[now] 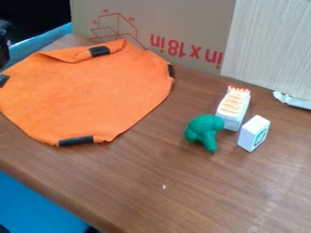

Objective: Fold the cloth from bottom left to top right

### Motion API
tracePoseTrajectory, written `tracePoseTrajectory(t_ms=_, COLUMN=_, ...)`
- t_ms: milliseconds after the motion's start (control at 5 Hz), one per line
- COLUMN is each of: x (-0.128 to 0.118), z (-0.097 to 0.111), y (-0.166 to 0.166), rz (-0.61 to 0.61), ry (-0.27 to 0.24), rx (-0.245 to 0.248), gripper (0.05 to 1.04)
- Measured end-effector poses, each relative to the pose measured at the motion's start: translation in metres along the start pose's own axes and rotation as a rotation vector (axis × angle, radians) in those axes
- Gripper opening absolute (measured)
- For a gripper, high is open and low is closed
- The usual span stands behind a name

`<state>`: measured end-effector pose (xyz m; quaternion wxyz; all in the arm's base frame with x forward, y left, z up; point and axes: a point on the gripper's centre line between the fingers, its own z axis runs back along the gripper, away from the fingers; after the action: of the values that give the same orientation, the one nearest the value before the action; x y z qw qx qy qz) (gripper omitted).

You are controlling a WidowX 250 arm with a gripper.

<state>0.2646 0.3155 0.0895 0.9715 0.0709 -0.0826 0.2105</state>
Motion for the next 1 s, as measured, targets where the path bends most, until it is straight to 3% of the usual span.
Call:
tracePoseTrajectory(t_ms=200, x=0.002, z=-0.008, y=0.005, rz=0.025, ry=0.014, rx=0.021, gripper=1.000)
tracePoseTrajectory(t_ms=600, x=0.001, z=-0.021, y=0.005, rz=0.101, ry=0.059, rx=0.006, gripper=1.000)
tracePoseTrajectory(t_ms=1000, x=0.002, z=-0.023, y=-0.001, rz=0.158, ry=0.052, rx=-0.031, gripper=1.000)
